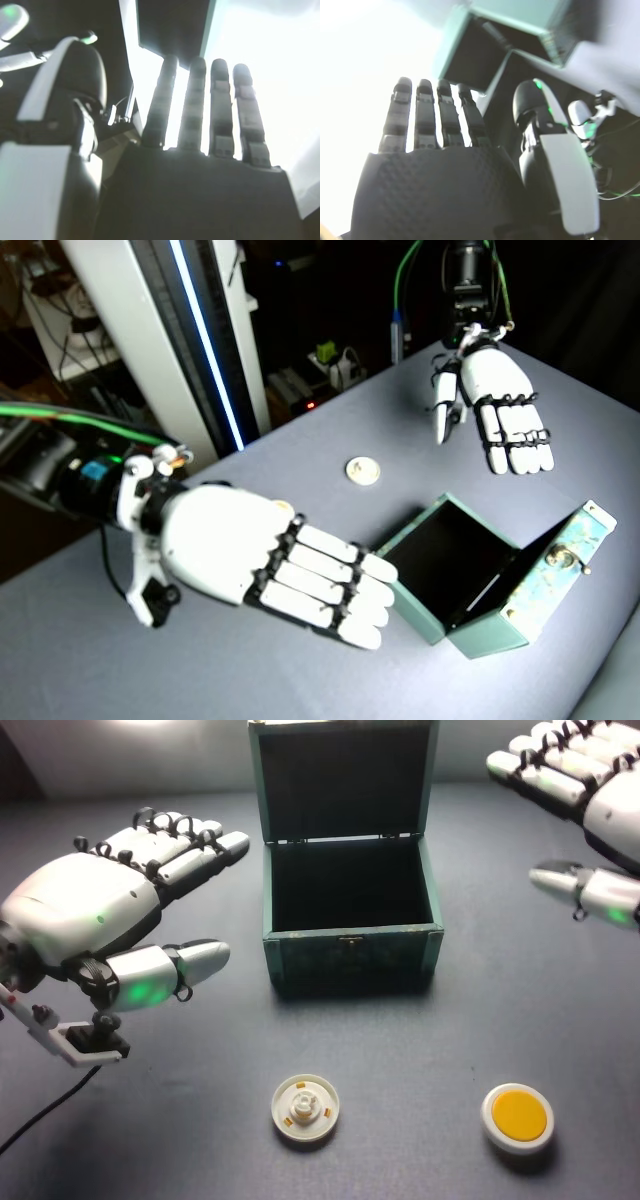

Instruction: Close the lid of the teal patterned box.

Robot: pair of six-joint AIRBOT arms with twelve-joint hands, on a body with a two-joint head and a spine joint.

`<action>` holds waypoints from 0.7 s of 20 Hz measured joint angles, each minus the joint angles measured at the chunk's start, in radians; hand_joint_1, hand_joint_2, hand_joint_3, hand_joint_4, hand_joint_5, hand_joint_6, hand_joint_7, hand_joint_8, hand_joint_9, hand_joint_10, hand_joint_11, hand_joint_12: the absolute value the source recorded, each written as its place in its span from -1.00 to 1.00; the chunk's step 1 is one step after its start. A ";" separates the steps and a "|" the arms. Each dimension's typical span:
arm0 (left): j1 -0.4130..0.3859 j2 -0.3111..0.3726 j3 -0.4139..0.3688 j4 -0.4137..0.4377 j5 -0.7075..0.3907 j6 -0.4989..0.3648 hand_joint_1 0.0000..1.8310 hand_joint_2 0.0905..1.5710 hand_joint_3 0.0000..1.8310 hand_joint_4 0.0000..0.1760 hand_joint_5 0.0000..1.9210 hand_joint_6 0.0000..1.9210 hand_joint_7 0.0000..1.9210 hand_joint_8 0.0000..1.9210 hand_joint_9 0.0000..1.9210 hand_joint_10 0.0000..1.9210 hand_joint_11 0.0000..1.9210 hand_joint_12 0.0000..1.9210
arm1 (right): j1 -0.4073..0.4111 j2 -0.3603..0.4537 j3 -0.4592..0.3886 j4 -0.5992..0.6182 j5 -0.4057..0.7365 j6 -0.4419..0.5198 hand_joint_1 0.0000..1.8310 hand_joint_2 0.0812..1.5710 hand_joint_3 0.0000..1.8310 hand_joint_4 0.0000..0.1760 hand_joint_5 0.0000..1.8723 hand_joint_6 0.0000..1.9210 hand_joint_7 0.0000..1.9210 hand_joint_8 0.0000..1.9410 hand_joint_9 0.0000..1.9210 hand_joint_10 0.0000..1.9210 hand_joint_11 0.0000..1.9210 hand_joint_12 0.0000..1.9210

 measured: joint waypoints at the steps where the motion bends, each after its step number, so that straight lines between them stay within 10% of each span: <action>1: -0.003 -0.009 0.006 0.001 0.005 0.000 -0.75 0.75 -1.00 -0.15 -1.00 -1.00 -1.00 -1.00 -1.00 -1.00 -1.00 -1.00 | 0.019 -0.014 0.018 0.009 -0.002 0.000 -0.66 0.81 -0.99 -1.00 -1.00 -1.00 -1.00 -1.00 -1.00 -1.00 -1.00 -1.00; 14: -0.068 -0.076 0.058 0.059 0.049 -0.008 -0.83 0.77 -1.00 -0.48 -1.00 -1.00 -1.00 -1.00 -1.00 -1.00 -1.00 -1.00 | 0.245 -0.222 0.280 0.095 -0.160 0.000 -0.93 0.80 -0.99 -1.00 -1.00 -1.00 -1.00 -1.00 -1.00 -1.00 -1.00 -1.00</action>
